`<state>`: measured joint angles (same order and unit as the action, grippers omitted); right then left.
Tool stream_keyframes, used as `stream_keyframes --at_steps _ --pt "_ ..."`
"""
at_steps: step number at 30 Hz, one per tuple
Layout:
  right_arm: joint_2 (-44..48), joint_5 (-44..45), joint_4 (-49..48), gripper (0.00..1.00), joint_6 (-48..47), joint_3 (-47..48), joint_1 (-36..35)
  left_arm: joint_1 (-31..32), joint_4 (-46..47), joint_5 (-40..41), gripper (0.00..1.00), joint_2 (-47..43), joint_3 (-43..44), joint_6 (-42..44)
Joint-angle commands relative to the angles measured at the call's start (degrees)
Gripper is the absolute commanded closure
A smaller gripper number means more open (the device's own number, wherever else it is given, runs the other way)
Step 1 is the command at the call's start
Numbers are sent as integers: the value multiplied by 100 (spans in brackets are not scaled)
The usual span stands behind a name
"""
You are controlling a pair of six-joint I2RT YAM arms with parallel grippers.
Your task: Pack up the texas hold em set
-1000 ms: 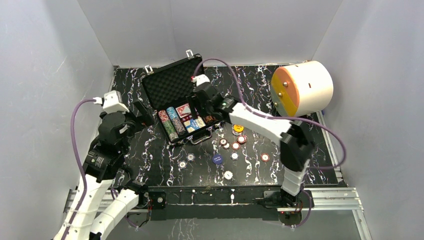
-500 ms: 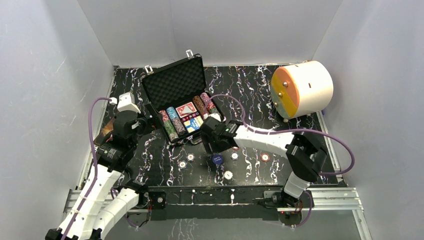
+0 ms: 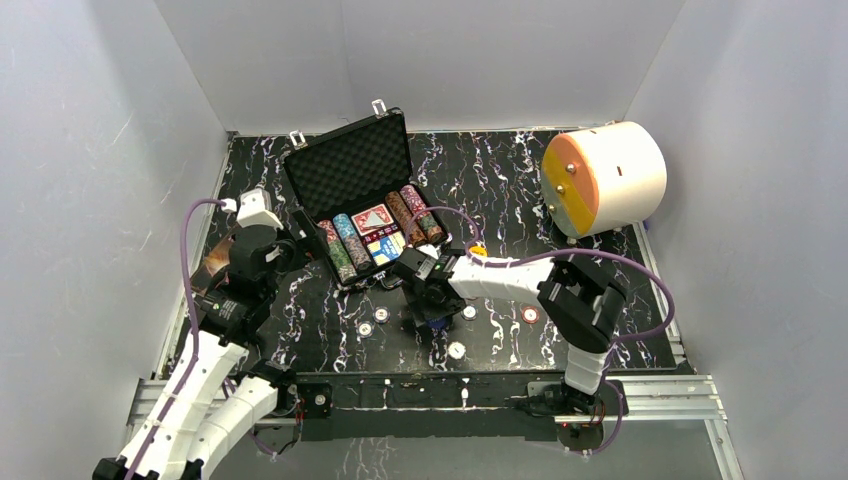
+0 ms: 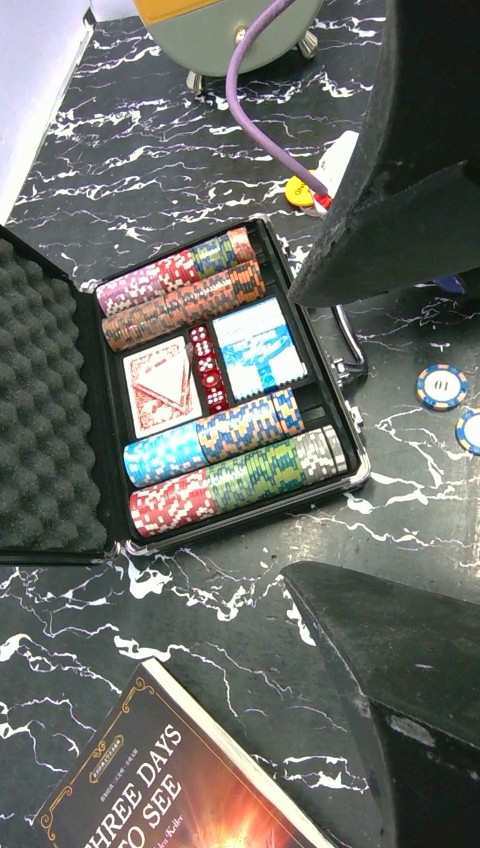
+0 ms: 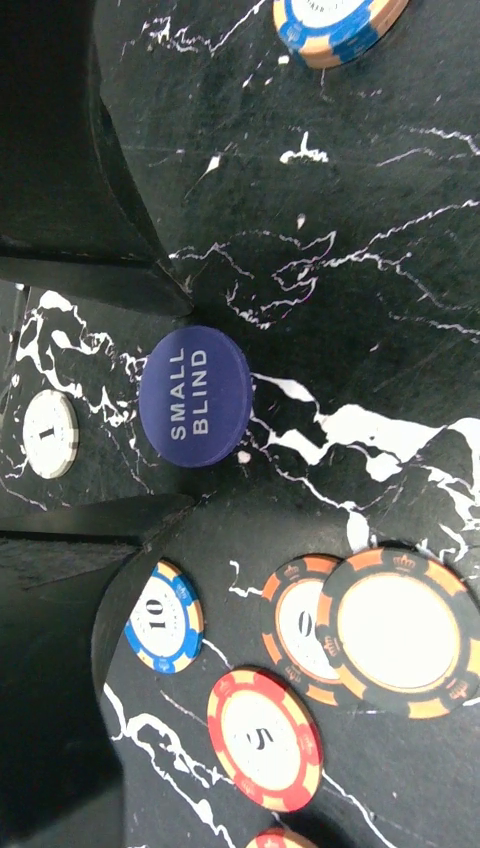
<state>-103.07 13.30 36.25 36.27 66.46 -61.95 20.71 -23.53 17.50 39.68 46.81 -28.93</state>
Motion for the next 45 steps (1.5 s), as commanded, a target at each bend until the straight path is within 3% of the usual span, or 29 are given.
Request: stream_keyframes --at_steps 1,12,28,45 --pt "-169 -59 -7 28 40 141 -1 -35 121 54 2 -57 -49 92" --pt "-151 90 -209 52 98 -55 -1 -40 128 81 2 -22 -66 45" --pt "698 1021 -882 50 -475 661 6 -36 -54 406 2 -193 453 185" --pt "-1747 733 -1727 48 -2105 3842 628 -40 -387 818 2 -596 610 39"
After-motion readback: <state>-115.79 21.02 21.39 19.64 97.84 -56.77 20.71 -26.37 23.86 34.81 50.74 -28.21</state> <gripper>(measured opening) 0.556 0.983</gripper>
